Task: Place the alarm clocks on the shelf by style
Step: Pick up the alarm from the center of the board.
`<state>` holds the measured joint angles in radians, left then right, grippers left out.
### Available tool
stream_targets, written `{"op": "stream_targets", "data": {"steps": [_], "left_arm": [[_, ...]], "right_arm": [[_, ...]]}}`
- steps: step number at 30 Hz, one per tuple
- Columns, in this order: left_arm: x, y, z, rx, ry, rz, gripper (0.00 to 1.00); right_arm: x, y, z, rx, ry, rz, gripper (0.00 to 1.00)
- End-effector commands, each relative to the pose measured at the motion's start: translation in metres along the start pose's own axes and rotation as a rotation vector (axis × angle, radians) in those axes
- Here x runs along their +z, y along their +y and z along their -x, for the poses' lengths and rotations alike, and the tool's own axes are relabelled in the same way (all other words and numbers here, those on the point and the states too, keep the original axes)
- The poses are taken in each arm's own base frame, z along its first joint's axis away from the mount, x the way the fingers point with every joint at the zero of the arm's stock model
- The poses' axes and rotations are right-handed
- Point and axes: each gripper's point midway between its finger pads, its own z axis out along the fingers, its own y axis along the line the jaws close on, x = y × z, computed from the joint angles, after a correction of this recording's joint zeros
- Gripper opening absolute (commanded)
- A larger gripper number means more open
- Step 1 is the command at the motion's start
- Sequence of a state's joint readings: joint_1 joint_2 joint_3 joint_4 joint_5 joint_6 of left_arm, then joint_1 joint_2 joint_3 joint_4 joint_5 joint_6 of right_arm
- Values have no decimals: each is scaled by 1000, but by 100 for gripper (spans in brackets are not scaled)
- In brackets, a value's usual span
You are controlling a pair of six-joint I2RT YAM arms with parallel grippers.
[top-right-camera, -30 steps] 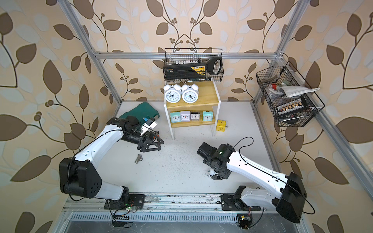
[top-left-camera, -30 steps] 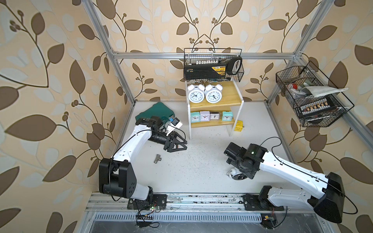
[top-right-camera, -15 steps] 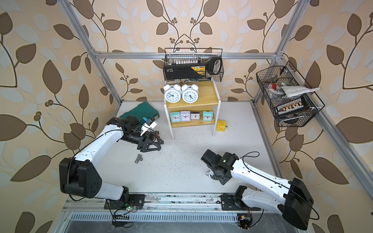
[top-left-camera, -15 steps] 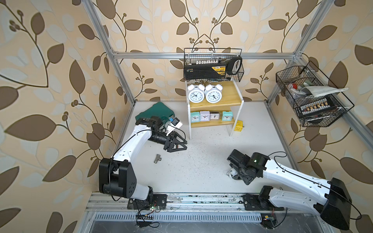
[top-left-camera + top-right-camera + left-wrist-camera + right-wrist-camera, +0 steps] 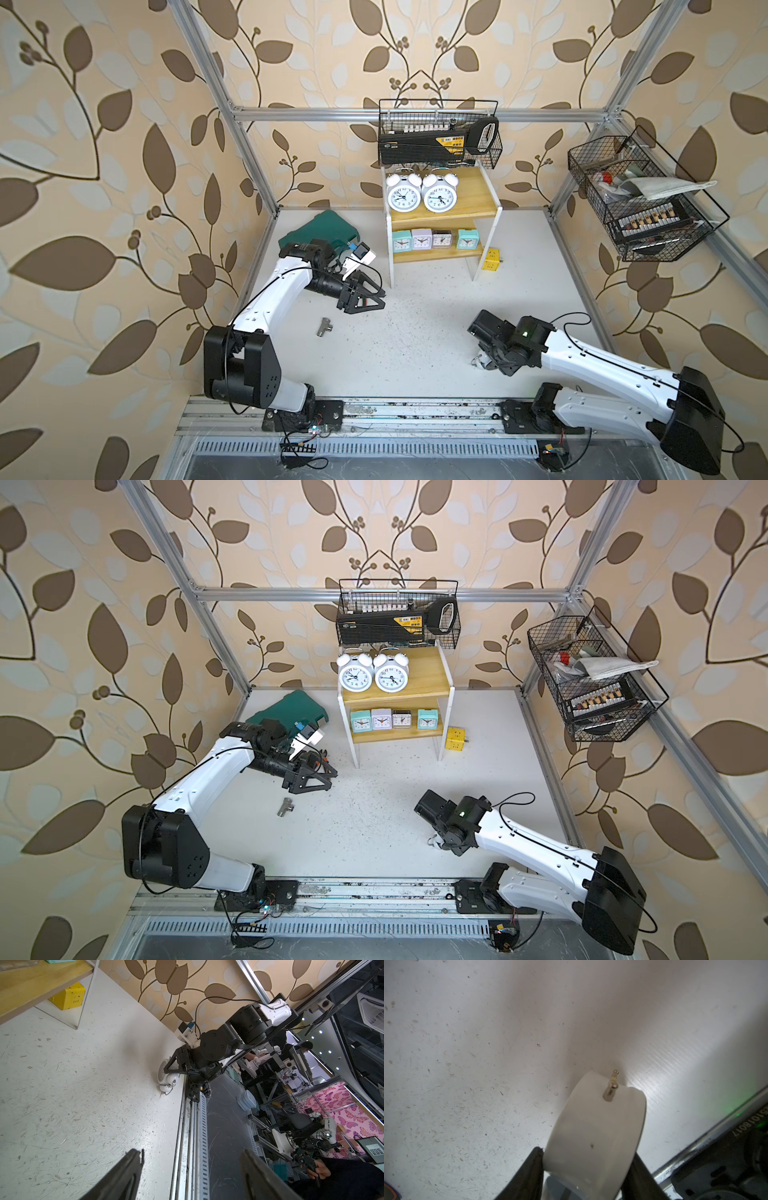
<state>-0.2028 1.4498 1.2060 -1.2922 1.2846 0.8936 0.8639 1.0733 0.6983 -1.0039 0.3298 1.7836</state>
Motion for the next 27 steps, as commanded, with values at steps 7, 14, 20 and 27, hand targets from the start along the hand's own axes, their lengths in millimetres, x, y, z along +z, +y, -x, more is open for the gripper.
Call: {"op": "stream_targets", "data": {"steps": [7, 14, 20, 27], "left_arm": [[-2, -8, 2, 19, -12, -9, 78], [-1, 0, -1, 9, 10, 20, 78], [5, 10, -8, 2, 71, 62, 79], [21, 9, -24, 63, 183, 100, 82]], "right_arm": [[-34, 62, 4, -415, -48, 272, 44], [-64, 98, -11, -886, -39, 371, 42], [-87, 116, -59, -1292, 139, 536, 40], [-116, 124, -84, -1522, 255, 674, 38]]}}
